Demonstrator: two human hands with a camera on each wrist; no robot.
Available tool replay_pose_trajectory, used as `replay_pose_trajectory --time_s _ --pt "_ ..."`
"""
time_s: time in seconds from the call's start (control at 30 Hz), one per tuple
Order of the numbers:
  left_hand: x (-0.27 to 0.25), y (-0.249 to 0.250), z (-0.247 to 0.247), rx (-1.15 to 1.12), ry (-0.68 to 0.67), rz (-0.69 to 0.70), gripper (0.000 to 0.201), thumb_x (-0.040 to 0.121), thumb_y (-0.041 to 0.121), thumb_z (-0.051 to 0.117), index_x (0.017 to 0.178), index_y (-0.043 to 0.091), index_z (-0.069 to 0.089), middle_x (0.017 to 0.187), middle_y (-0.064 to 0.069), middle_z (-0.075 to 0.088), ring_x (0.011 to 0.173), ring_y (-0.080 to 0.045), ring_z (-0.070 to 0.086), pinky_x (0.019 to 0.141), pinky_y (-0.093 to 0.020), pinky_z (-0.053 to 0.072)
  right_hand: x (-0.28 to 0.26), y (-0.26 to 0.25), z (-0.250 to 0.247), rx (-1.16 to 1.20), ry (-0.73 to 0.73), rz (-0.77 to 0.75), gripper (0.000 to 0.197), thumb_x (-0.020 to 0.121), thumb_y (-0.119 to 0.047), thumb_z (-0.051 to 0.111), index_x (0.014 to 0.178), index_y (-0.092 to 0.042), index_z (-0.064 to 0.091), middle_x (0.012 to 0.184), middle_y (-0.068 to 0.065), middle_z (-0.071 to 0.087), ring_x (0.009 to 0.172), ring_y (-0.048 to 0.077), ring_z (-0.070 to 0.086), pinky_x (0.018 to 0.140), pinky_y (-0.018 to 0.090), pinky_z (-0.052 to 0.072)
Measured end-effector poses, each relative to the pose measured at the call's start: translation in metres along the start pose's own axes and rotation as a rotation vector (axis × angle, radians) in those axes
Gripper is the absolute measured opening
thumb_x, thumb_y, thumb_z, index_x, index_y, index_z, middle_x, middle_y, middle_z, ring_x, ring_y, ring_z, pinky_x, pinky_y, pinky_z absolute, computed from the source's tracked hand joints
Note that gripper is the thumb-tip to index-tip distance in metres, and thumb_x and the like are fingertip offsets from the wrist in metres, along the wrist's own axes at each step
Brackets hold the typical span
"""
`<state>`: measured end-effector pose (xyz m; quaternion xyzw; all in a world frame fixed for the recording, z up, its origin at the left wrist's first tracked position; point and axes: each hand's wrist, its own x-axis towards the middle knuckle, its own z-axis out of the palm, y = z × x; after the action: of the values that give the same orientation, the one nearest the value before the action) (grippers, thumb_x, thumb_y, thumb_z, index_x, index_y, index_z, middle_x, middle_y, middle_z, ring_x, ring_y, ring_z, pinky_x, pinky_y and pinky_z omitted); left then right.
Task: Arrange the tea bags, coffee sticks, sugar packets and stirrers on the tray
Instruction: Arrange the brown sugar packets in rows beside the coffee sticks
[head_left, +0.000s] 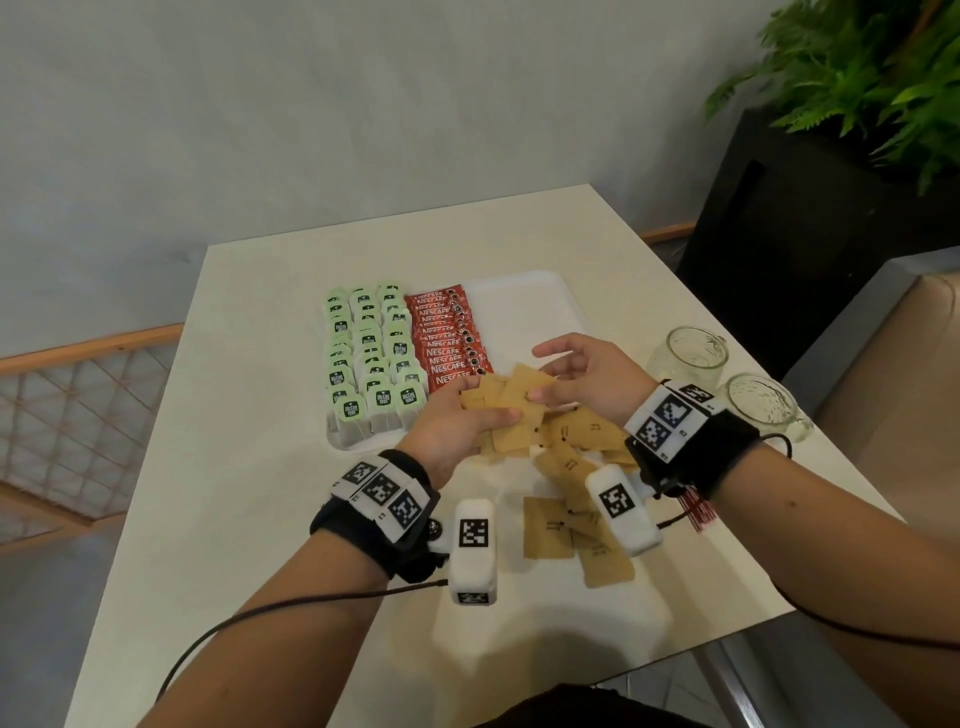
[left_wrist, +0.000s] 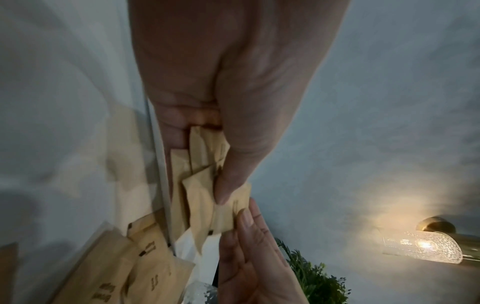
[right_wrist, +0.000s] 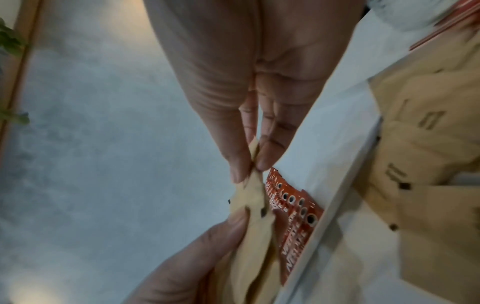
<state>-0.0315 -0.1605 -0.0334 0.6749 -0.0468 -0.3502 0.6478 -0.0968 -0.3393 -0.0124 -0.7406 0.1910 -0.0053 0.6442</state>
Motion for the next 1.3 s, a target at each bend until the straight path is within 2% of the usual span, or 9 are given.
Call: replay_pose_trajectory --time_s 0.1,0.23,0.4,0.67,0.77,0.93,1.0,1.2,1.3 --pt "0.01 0.009 -0.001 -0.043 0.079 0.065 0.047 0.08 0.0 0.076 0.12 0.013 0.055 0.105 -0.006 0.073 0.089 -0.02 0.073 0.068 -0.032 0.059 0.019 -0.005 0.002 0.095 0.071 0.068 0.038 0.075 -0.005 0.08 0.109 -0.003 0.063 0.095 0.019 0.068 0.074 0.024 0.068 0.078 0.034 0.06" --pt "0.028 0.019 -0.006 -0.064 0.153 0.102 0.045 0.081 0.001 0.077 0.117 0.014 0.054 0.106 -0.008 0.073 0.093 -0.024 0.073 0.075 -0.039 0.061 0.037 -0.01 0.01 0.089 0.033 0.145 0.016 0.085 -0.012 0.072 0.094 0.001 0.068 0.083 0.016 0.067 0.064 0.019 0.063 0.061 0.027 0.059" --pt "0.053 0.028 -0.018 0.034 0.174 0.125 0.043 0.083 0.004 0.076 0.117 0.016 0.053 0.109 -0.009 0.071 0.095 -0.026 0.072 0.082 -0.048 0.06 0.077 -0.017 0.016 0.087 -0.014 0.17 0.014 0.086 -0.013 0.072 0.089 0.0 0.069 0.076 0.012 0.067 0.062 0.019 0.064 0.062 0.031 0.058" --pt "0.105 0.061 -0.047 -0.017 0.247 0.133 0.05 0.081 0.005 0.077 0.124 0.014 0.053 0.108 -0.008 0.071 0.089 -0.023 0.073 0.076 -0.043 0.061 0.166 -0.034 0.02 0.138 0.046 0.183 0.013 0.095 -0.014 0.06 0.088 -0.003 0.063 0.079 0.008 0.061 0.058 0.017 0.059 0.058 0.031 0.059" --pt "0.117 0.066 -0.062 -0.057 0.281 0.144 0.053 0.083 0.009 0.076 0.129 0.015 0.05 0.111 -0.005 0.069 0.09 -0.019 0.072 0.073 -0.036 0.061 0.208 -0.023 0.009 -0.071 0.181 0.232 0.016 0.094 -0.018 0.06 0.085 -0.005 0.064 0.081 0.011 0.066 0.059 0.021 0.061 0.065 0.035 0.058" --pt "0.13 0.062 -0.077 -0.107 0.299 0.142 0.056 0.082 0.012 0.077 0.13 0.016 0.047 0.117 -0.003 0.066 0.096 -0.019 0.07 0.071 -0.031 0.06 0.251 0.001 -0.001 -0.385 0.163 0.318 0.016 0.088 -0.023 0.064 0.095 -0.009 0.06 0.084 0.009 0.064 0.058 0.016 0.059 0.045 0.02 0.044" --pt "0.133 0.059 -0.08 -0.126 0.3 0.142 0.055 0.081 0.011 0.077 0.126 0.019 0.046 0.115 -0.001 0.066 0.097 -0.018 0.07 0.072 -0.03 0.06 0.259 0.005 0.0 -0.449 0.154 0.316 0.02 0.085 -0.027 0.066 0.096 -0.01 0.061 0.089 0.01 0.066 0.064 0.018 0.06 0.049 0.023 0.045" --pt "0.136 0.053 -0.083 -0.12 0.256 0.114 0.063 0.076 0.019 0.083 0.131 0.011 0.055 0.112 -0.004 0.074 0.098 -0.022 0.073 0.089 -0.047 0.058 0.271 0.004 0.006 -0.465 0.145 0.299 0.025 0.083 -0.029 0.068 0.098 -0.011 0.063 0.094 0.011 0.068 0.075 0.022 0.064 0.057 0.027 0.051" --pt "0.133 0.052 -0.081 -0.149 0.255 0.114 0.073 0.07 0.024 0.087 0.133 0.011 0.053 0.114 -0.006 0.073 0.101 -0.025 0.072 0.09 -0.049 0.057 0.259 -0.001 0.009 -0.45 0.183 0.305 0.032 0.084 -0.034 0.067 0.093 -0.004 0.066 0.089 0.012 0.068 0.081 0.029 0.066 0.08 0.04 0.056"
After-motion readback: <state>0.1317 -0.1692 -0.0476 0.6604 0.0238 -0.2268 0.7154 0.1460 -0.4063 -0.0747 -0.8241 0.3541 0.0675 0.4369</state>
